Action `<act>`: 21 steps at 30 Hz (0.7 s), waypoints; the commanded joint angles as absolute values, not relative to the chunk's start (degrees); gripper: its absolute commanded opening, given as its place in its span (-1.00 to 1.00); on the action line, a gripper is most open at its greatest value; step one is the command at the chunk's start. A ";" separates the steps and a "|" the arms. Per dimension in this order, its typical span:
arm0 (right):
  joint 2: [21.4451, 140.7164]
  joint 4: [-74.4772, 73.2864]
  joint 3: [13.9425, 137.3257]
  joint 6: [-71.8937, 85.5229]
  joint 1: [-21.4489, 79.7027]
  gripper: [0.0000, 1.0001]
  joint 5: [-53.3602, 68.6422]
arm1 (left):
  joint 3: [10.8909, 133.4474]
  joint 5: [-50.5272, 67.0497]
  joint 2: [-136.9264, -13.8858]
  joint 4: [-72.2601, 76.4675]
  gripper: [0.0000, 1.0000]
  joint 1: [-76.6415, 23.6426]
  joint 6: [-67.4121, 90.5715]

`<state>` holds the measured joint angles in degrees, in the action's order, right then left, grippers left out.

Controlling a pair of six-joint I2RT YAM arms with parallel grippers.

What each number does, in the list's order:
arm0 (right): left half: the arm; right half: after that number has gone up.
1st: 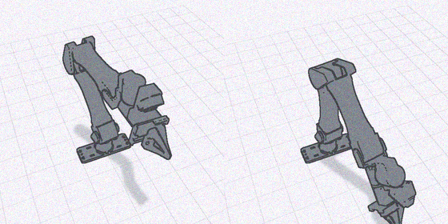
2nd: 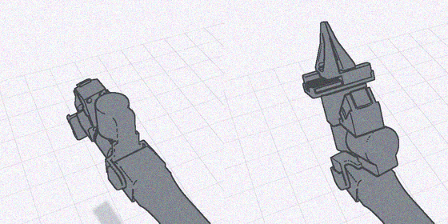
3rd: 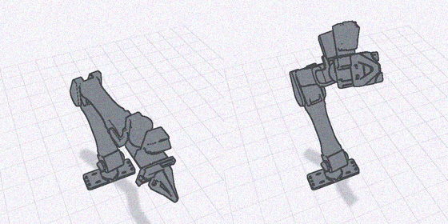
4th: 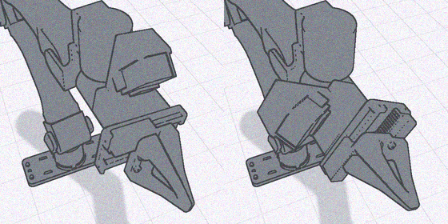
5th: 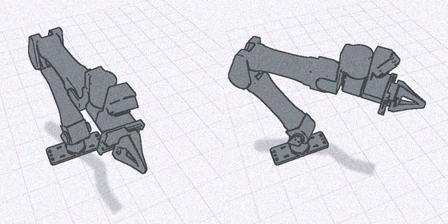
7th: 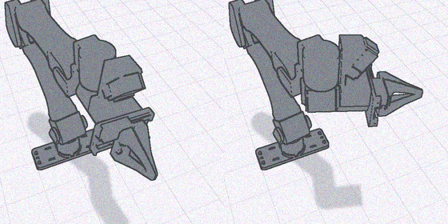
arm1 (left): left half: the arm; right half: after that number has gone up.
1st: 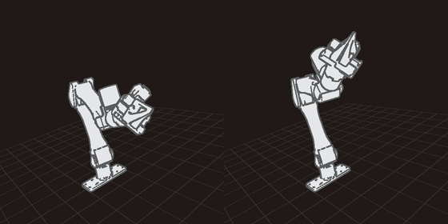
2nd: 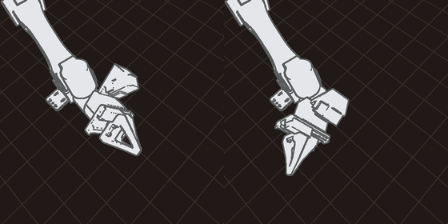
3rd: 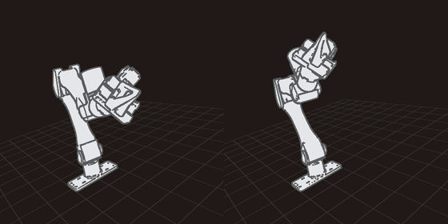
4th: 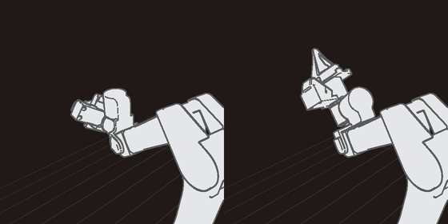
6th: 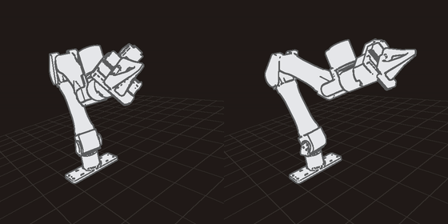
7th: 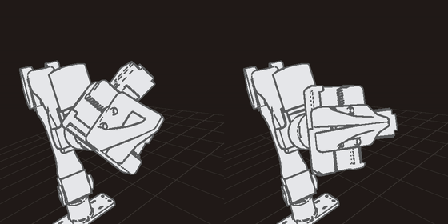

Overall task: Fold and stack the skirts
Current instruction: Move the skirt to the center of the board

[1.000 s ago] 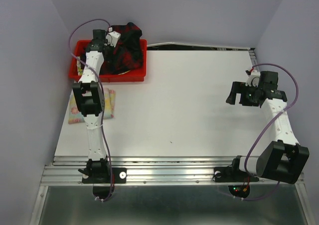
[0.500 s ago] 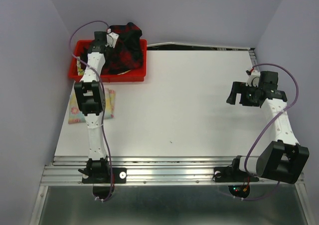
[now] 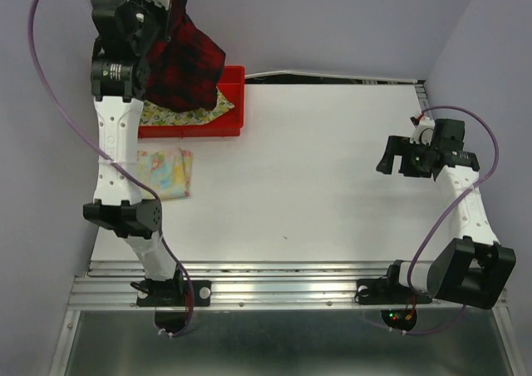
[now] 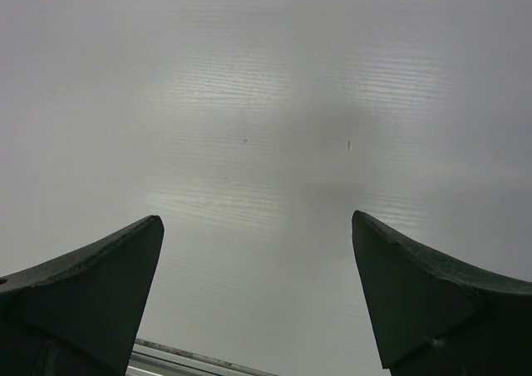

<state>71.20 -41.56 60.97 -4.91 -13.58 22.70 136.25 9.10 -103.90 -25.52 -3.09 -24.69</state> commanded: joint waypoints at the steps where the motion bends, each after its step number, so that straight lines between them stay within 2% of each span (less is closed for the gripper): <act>1: 69.52 -40.43 64.42 -4.31 -13.80 1.00 24.52 | 137.03 20.72 -96.00 -15.67 -1.00 -6.14 -18.91; 5: 69.87 -40.78 65.74 -4.39 -13.80 1.00 26.54 | 131.68 33.37 -89.92 -9.16 -1.00 -9.12 -10.30; 9: 70.14 -42.18 68.46 -5.09 -13.80 1.00 29.44 | 127.81 39.98 -86.49 -8.62 -1.00 -13.08 -3.79; 14: 70.22 -42.45 69.52 -6.06 -13.80 1.00 33.13 | 113.86 48.58 -82.45 -7.65 -1.00 -17.39 3.77; 17: 71.45 -43.59 69.52 -7.56 -13.80 1.00 33.05 | 103.21 48.61 -81.48 -6.51 -1.00 -20.82 4.83; 21: 71.81 -44.56 68.29 -8.52 -13.80 1.00 32.43 | 91.33 43.52 -82.61 2.62 -1.00 -24.87 11.85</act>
<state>71.77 -43.57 67.07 -6.61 -13.58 31.51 97.78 45.65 -81.89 -9.08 -22.50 4.51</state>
